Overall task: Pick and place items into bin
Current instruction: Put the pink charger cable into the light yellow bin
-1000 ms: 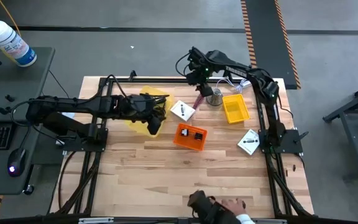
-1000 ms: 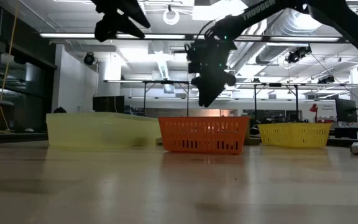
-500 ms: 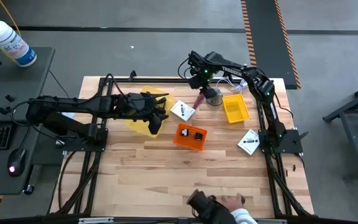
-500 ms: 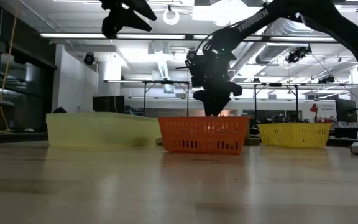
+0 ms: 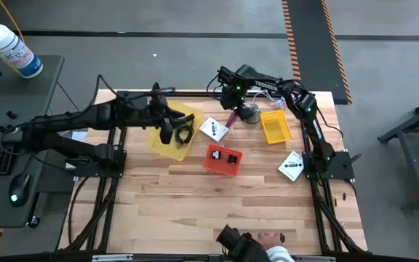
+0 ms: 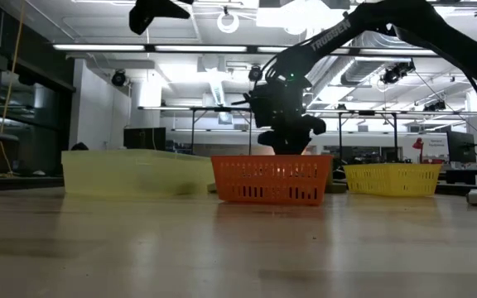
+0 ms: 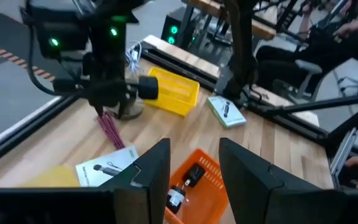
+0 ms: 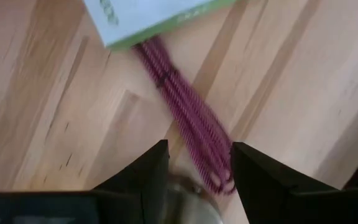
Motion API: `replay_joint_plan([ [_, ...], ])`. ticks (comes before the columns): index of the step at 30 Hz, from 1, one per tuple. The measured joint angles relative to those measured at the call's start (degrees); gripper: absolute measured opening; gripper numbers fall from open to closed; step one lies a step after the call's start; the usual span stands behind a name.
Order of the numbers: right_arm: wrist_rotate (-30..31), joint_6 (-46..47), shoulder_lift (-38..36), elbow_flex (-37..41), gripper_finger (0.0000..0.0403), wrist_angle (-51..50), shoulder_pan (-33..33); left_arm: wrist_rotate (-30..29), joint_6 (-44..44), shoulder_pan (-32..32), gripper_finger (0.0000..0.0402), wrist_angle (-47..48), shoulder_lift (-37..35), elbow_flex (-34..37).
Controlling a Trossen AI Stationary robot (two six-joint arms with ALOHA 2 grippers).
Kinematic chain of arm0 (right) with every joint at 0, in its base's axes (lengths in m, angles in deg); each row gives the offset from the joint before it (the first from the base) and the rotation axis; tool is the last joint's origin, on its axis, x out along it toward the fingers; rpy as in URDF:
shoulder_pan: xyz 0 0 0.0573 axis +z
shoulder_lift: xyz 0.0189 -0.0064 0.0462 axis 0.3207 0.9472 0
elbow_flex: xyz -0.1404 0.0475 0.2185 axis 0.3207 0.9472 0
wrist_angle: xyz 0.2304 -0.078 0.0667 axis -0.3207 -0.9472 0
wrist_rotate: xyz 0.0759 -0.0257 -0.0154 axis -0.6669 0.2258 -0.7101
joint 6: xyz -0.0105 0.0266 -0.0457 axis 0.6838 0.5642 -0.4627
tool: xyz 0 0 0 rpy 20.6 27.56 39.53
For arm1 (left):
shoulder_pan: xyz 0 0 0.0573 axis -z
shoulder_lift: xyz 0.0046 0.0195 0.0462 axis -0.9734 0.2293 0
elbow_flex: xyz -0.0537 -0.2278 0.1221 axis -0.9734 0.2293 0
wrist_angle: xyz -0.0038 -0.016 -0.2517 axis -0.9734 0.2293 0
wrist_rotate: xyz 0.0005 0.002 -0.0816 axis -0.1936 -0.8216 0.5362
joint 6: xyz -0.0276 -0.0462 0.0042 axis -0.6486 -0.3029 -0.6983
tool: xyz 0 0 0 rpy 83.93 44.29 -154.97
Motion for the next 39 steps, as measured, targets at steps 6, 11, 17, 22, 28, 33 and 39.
replay_joint_plan([
  [6,0.8,0.3,1.4,0.0,0.0170,0.5,0.1,4.6,0.0,-4.0,0.0124,0.0,-1.6,0.0],
  [11,2.3,0.5,3.1,0.0,0.0192,0.9,0.1,7.1,0.0,-5.2,0.0124,0.3,-1.6,0.0],
  [17,2.4,0.5,3.7,0.0,0.0231,3.1,0.2,7.1,0.3,-5.2,0.0124,2.2,-1.6,0.0],
  [22,2.3,1.8,4.1,0.0,0.0257,3.3,0.1,7.1,1.1,-5.2,0.0124,3.0,-1.6,0.0],
  [28,2.2,1.8,6.6,-0.1,0.0257,3.2,0.6,7.1,1.3,-5.2,0.0124,3.0,-1.6,0.0],
  [33,5.5,1.1,7.2,-0.3,0.0219,4.1,1.5,7.1,1.3,-5.2,0.0124,3.0,-1.6,0.0],
  [39,7.1,-1.1,7.4,-0.3,0.0079,2.7,2.1,7.1,1.3,-5.2,0.0124,3.0,-1.6,0.0],
])
